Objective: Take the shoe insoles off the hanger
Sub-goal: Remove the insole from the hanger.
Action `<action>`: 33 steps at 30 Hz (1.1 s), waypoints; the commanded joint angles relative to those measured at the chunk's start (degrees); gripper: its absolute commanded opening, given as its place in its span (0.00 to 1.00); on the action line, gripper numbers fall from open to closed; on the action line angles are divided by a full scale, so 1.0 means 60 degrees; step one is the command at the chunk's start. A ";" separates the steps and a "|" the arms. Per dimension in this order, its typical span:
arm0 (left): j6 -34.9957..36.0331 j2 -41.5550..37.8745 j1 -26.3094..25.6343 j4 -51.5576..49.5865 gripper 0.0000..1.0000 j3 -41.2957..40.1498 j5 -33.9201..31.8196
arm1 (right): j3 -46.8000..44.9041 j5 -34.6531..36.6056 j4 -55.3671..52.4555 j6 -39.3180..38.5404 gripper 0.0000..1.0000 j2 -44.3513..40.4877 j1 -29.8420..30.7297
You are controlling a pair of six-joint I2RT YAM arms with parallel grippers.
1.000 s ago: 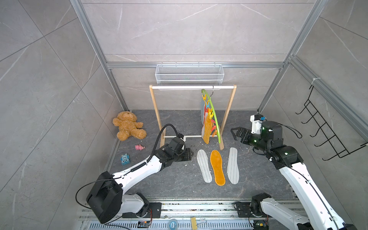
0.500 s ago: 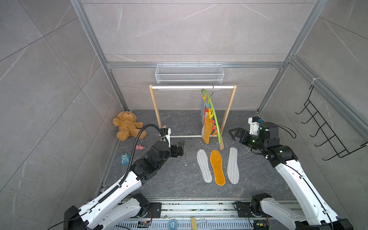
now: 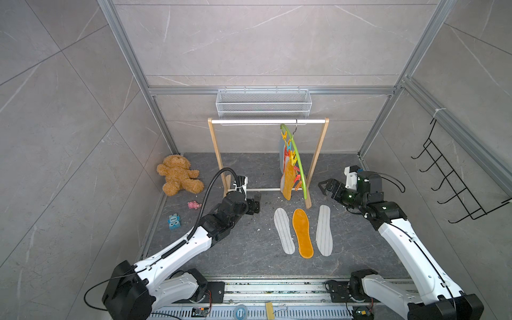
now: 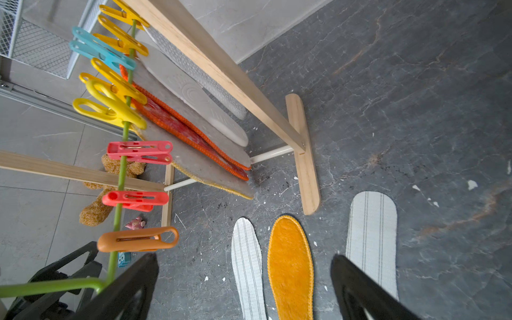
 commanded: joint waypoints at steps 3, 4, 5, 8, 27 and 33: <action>-0.0028 0.1544 -0.0121 0.1794 0.80 0.0656 0.1131 | -0.0518 -0.0052 0.0362 0.0231 1.00 -0.0105 -0.0131; -0.0023 0.1915 -0.0265 0.1989 0.79 0.0730 0.1092 | -0.0616 -0.0052 0.0366 0.0245 1.00 -0.0139 -0.0169; 0.0002 0.2245 -0.0429 0.2291 0.79 0.0786 0.0995 | -0.0708 -0.0054 0.0374 0.0262 1.00 -0.0171 -0.0197; 0.0014 0.3154 -0.0833 0.3086 0.79 0.0937 0.0859 | -0.0968 -0.0065 0.0397 0.0299 1.00 -0.0273 -0.0313; -0.0089 0.6252 -0.1411 0.4286 0.85 0.2356 -0.0061 | -0.1683 -0.0884 0.0237 0.0124 1.00 -0.0747 -0.1257; -0.0162 0.7042 -0.1623 0.4319 0.86 0.2868 -0.0827 | -0.1731 -0.1188 0.0307 0.0153 1.00 -0.0736 -0.1434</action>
